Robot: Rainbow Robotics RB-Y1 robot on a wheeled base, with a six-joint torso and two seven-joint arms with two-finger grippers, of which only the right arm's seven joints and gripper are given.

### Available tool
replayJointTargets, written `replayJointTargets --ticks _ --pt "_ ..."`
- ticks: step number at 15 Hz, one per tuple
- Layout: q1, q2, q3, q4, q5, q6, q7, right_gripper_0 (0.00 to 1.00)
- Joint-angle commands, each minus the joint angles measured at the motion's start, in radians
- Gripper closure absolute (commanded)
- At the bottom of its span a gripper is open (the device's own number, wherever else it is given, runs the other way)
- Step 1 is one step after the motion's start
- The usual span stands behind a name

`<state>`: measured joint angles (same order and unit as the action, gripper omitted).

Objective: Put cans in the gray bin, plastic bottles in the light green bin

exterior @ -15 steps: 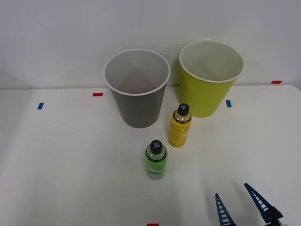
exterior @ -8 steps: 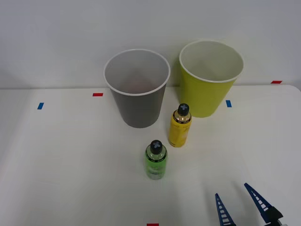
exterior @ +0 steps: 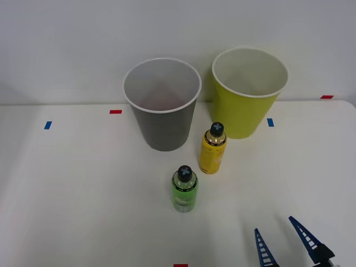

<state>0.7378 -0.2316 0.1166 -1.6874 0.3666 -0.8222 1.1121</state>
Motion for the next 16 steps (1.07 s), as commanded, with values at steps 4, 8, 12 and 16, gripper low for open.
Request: replayJointTargets --ticks 4,8,12,16 --pt "0.000 0.000 0.000 0.000 0.000 0.000 0.000 0.17" --pt "0.000 0.000 0.000 0.000 0.000 0.000 0.000 0.17" --pt "0.005 0.002 0.009 0.038 0.005 0.015 0.000 0.17" --pt "0.014 -0.015 0.072 0.009 -0.084 0.006 0.014 0.17"
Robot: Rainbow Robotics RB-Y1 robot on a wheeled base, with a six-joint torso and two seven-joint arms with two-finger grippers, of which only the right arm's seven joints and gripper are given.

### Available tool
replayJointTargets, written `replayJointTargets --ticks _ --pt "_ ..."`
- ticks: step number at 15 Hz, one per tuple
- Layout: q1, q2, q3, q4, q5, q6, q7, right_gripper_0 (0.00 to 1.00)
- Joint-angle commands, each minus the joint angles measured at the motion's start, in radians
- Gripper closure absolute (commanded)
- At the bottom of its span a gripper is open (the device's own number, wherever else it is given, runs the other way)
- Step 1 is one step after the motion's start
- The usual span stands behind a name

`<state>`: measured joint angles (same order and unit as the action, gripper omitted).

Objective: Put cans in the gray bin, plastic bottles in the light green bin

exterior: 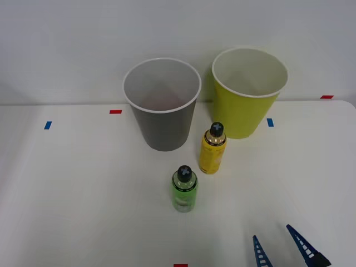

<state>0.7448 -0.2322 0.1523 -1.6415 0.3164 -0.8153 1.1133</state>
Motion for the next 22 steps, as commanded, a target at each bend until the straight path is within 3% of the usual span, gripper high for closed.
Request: replayJointTargets --ticks 1,7,13,15,19,22 --pt "0.002 -0.033 0.053 -0.057 -0.040 -0.001 0.019 0.17" --pt "-0.071 -0.226 0.211 -0.080 -0.257 -0.001 0.085 0.17" --pt "-0.124 -0.280 0.339 -0.136 -0.441 0.048 0.158 0.17" --pt "-0.145 -0.286 0.354 -0.149 -0.499 0.059 0.324 0.17" --pt "-0.202 -0.315 0.411 -0.149 -0.516 0.059 0.490 0.17" --pt "-0.265 -0.372 0.469 -0.149 -0.539 0.059 0.505 0.17"
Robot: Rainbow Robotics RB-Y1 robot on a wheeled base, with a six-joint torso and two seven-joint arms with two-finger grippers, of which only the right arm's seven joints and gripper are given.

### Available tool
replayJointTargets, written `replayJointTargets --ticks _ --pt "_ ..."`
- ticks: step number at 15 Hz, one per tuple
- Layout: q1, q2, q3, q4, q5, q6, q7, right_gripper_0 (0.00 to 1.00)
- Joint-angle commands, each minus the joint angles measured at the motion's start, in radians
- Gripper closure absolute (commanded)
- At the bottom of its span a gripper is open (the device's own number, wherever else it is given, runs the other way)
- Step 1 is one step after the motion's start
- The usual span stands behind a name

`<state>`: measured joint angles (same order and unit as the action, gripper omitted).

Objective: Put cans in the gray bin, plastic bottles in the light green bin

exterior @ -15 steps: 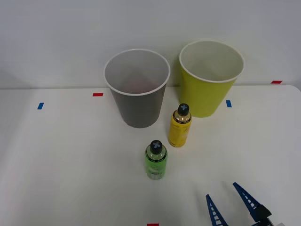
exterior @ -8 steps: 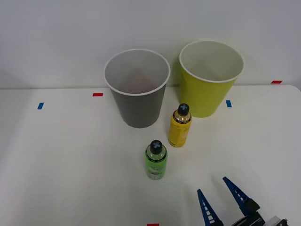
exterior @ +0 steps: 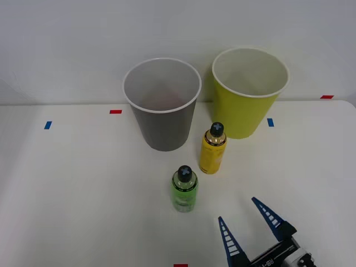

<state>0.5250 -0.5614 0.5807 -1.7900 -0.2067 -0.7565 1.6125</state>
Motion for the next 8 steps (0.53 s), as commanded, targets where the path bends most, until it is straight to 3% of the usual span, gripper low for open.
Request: replayJointTargets --ticks 1,2,5,8 --pt "-0.065 -0.063 0.062 0.000 -0.026 0.000 0.006 0.10" --pt "-0.088 -0.080 0.087 0.000 -0.063 0.000 0.006 0.00" --pt "-0.149 -0.115 0.171 0.000 -0.195 0.005 0.021 0.00" --pt "-0.207 -0.123 0.211 0.000 -0.221 0.035 0.046 0.00"
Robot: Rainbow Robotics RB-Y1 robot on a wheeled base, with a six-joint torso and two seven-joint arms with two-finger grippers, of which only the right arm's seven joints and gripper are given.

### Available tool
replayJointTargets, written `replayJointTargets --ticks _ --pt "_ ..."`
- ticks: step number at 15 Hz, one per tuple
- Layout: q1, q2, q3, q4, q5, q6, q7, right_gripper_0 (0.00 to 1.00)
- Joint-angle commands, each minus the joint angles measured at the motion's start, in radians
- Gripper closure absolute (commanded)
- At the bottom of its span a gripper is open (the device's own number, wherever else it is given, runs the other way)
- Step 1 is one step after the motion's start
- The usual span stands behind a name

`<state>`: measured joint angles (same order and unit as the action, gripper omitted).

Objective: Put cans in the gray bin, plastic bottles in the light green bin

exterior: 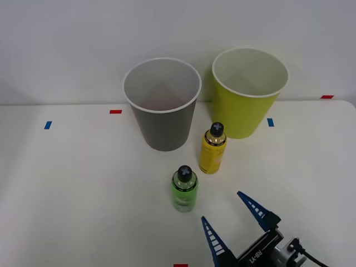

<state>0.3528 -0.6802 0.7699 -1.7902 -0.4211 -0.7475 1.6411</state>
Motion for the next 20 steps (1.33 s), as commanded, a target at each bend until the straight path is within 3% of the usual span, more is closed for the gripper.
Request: replayJointTargets --ticks 1,10,17,20 --pt "-0.063 -0.001 0.035 0.000 -0.010 0.037 0.029 0.00" --pt "-0.233 0.013 0.074 0.009 -0.015 0.197 0.118 0.00" --pt "-0.339 0.126 0.088 0.163 -0.031 0.197 0.132 0.00" --pt "-0.345 0.130 0.091 0.163 -0.031 0.197 0.137 0.00"
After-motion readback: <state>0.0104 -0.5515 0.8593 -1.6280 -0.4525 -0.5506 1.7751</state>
